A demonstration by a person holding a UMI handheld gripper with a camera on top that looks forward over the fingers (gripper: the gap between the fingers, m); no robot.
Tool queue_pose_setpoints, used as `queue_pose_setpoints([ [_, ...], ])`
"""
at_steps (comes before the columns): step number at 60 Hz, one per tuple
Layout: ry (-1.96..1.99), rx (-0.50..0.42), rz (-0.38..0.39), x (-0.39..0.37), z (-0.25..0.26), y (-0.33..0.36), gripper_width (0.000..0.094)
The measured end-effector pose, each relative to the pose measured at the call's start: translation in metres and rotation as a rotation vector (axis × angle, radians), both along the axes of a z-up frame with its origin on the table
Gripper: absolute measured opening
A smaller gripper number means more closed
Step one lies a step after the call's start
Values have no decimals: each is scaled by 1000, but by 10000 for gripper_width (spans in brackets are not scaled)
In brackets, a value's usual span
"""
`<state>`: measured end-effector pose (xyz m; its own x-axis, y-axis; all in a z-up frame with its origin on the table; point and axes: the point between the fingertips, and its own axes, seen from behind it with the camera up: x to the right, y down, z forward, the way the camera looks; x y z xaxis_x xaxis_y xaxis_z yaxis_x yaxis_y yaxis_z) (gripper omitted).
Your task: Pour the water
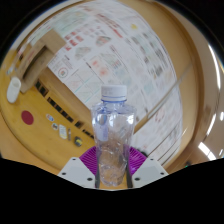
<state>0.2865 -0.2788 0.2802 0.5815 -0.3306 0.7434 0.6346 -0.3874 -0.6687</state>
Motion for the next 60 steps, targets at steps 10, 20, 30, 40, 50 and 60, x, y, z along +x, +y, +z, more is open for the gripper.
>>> queue_pose_setpoints([
  [10,-488,-50,50,-90,73,108,354],
  [20,-948,-156,196,-212,69,204,355],
  [30,-1237,-271,339,-299,12,258,357],
  [40,-1453,-372,440,-342,-52,281,356],
  [50,-1432,-405,457,-339,-70,285,353],
  [60,-1173,-290,474,-331,-23,281,353],
])
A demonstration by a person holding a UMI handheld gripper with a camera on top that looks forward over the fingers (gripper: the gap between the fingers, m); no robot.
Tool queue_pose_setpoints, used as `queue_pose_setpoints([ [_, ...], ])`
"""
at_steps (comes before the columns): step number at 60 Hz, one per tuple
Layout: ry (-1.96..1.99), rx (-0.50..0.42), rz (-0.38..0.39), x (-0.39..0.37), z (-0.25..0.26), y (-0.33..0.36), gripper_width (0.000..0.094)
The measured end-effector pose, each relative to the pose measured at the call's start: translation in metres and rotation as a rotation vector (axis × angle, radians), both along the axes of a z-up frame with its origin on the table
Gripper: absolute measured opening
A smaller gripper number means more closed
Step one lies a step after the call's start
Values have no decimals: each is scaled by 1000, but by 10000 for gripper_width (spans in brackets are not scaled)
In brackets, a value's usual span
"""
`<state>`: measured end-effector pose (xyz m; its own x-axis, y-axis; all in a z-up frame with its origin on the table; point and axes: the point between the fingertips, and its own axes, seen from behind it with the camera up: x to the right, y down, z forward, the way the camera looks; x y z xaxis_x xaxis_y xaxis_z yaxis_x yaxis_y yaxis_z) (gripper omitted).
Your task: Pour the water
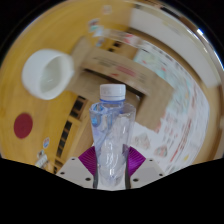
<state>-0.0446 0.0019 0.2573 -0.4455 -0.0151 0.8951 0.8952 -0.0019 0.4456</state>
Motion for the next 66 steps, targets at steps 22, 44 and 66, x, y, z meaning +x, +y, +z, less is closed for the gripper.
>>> queue_pose_setpoints([
  [22,1444,-130,28,35,77,-17,355],
  [44,1909,-427,-176,52,-114,-15,353],
  [66,1947,-434,-205,54,-170,-17,419],
])
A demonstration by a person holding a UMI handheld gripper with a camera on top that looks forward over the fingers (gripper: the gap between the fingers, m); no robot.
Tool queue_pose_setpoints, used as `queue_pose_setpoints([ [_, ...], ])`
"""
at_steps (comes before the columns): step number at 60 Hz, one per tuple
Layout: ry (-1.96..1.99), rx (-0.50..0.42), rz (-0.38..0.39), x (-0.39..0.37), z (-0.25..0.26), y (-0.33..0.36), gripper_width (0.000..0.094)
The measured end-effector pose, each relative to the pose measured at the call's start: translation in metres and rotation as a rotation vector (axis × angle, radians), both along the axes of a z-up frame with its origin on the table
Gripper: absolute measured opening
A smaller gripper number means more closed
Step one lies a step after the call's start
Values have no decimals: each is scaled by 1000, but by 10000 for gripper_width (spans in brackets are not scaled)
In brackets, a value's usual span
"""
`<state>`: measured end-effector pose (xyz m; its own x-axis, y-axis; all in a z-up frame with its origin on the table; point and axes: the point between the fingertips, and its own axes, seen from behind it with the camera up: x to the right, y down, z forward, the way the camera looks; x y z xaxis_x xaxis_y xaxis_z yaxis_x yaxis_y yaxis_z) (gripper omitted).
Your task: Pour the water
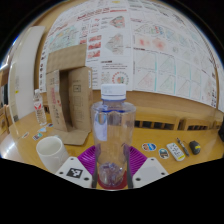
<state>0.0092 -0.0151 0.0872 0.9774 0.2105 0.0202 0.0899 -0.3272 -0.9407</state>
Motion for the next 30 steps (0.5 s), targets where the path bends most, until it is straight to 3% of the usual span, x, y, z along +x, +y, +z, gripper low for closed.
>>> queue_pose_setpoints([
  [8,-1,-72,-27,4,-8,-2,589],
  [12,6,-121,-52,5,-11,-12,865],
  [14,4,-132,-68,7,-8,-20,818],
  [18,-7,-145,-94,9,2,-37,863],
  [30,-28,-177,-189,-2,38,-132,851],
])
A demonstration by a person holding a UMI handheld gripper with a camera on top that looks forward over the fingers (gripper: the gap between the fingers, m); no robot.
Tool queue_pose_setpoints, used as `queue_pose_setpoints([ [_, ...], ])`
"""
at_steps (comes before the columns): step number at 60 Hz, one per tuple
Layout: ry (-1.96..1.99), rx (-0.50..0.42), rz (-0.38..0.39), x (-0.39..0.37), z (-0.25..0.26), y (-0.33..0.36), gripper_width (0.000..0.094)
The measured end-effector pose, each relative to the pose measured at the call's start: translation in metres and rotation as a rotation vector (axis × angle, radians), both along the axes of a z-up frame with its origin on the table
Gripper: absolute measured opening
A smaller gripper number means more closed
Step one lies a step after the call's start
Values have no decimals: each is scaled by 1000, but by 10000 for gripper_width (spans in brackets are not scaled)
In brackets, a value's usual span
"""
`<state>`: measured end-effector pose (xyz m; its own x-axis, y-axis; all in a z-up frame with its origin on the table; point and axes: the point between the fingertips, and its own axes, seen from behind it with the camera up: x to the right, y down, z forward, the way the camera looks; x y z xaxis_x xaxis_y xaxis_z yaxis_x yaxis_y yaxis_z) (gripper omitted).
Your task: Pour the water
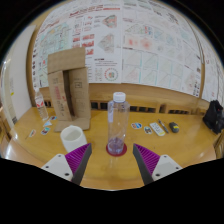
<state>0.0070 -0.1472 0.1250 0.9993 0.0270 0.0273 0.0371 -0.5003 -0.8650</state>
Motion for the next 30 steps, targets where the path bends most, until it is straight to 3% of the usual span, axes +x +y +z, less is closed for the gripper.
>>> queue_pose_setpoints([
  [16,-24,9,-79,-44,47,-151,849],
  [30,-36,29,-122,-71,63,-232,849],
])
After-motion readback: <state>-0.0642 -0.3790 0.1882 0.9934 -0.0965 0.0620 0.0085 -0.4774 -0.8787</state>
